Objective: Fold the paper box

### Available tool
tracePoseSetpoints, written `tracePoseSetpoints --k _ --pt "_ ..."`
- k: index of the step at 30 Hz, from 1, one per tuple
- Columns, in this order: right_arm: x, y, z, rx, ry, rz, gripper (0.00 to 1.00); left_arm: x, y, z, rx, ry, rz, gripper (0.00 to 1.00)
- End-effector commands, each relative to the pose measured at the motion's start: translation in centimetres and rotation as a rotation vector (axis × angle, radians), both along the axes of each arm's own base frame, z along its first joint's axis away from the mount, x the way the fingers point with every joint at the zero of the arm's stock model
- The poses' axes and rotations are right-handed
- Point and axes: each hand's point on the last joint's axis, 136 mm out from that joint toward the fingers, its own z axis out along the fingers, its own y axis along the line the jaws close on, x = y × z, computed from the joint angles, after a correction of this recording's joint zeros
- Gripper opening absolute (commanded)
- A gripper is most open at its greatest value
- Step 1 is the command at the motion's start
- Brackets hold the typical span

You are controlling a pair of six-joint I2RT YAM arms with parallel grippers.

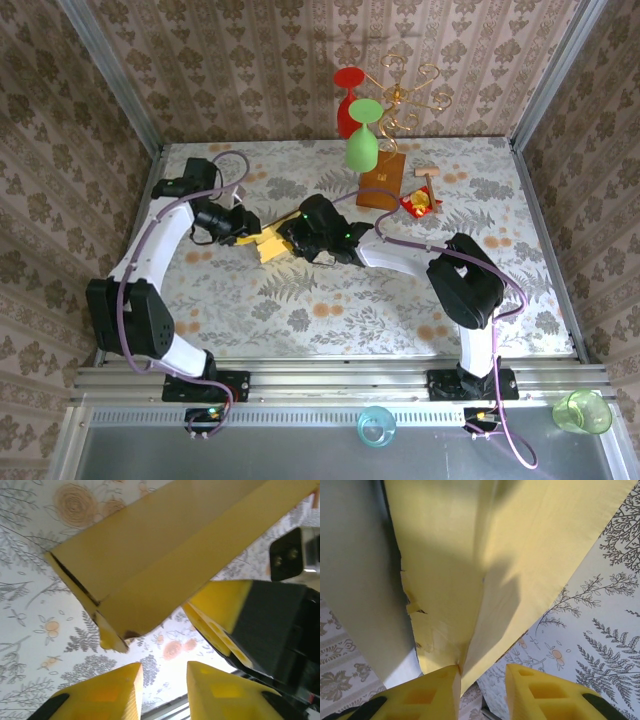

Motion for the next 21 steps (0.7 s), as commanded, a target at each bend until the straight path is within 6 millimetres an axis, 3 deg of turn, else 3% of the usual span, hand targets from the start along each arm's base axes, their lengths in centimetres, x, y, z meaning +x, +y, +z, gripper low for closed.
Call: tracePoseSetpoints --k 1,4,10,15,21 --pt "-0.6 -1.4 -4.2 -0.115 0.098 -0.017 0.28 -0.4 -0.7 2.2 -0.112 -0.026 0.021 0.33" --pt "-0.6 -1.4 -4.4 -0.118 0.103 -0.015 0.28 -0.4 -0.7 3.1 -0.164 -0.042 0.039 0.38" --pt "-0.7 -1.3 -4.6 -0.118 0.108 -0.009 0.27 0.4 0.5 3.5 -0.244 -0.062 0.117 0.37" --pt "-0.6 -1.5 -4.4 -0.117 0.106 -0.011 0.27 -0.1 2.0 2.7 -0.079 -0.066 0.062 0.38" --pt "-0.6 -1.4 -4.4 -0.114 0.108 -0.012 0.27 0.1 1.0 1.3 0.03 -0.096 -0.021 0.43"
